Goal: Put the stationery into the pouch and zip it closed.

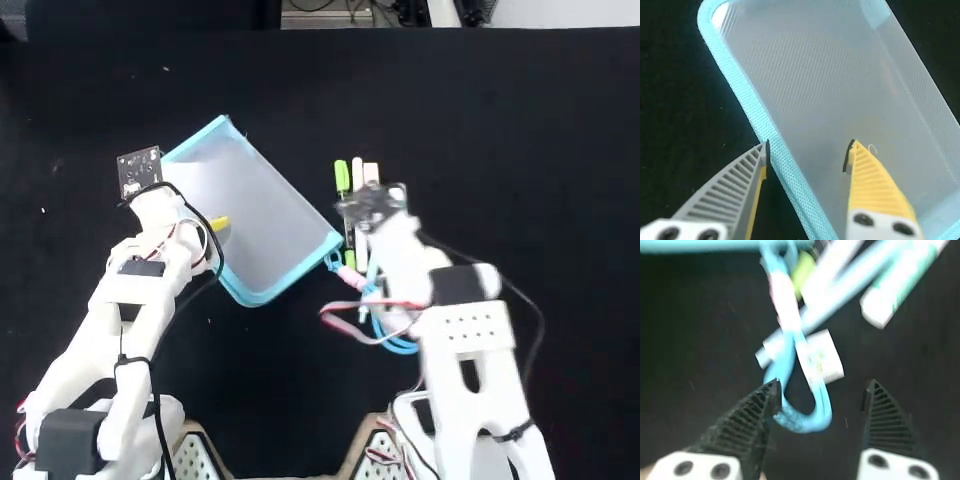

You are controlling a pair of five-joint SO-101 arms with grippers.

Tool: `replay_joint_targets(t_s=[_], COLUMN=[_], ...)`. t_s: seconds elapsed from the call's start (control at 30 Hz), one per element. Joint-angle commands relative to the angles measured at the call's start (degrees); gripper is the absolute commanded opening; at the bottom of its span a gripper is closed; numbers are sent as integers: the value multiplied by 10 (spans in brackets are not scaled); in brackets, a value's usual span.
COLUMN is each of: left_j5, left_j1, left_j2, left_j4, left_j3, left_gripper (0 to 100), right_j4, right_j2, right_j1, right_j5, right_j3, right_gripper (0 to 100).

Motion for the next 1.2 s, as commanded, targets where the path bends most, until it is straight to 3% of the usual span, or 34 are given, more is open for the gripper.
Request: replay_joint_targets(t_s=[0.0,0.13,0.23,0.6,0.7,0.77,0.8,1.03,1.17], left_j5=[-4,-4,-4,-4,-5,-19,-25,-28,-28], left_j1=[0,0,0,0,0,0,0,3,4], left_j2=[-18,-18,-18,-18,-19,-19,-19,-19,-19], left_j4=[3,3,3,3,3,3,3,3,3], left_j3=[-11,-11,-11,-11,-11,-11,-11,-11,-11], left_gripper=[255,254,254,253,253,253,253,253,253], right_j4=[-129,-265,-300,-298,-297,-297,-295,-250,-156], right_j2=[-10,18,80,313,338,339,339,273,192], right_j1=[-71,-73,-76,-72,-55,-40,-30,29,27], right_j5=[-42,-43,-41,3,4,4,4,5,1], right_j3=[29,90,97,-18,-29,-29,-29,-29,-29], right_gripper=[227,212,213,208,136,20,8,10,10])
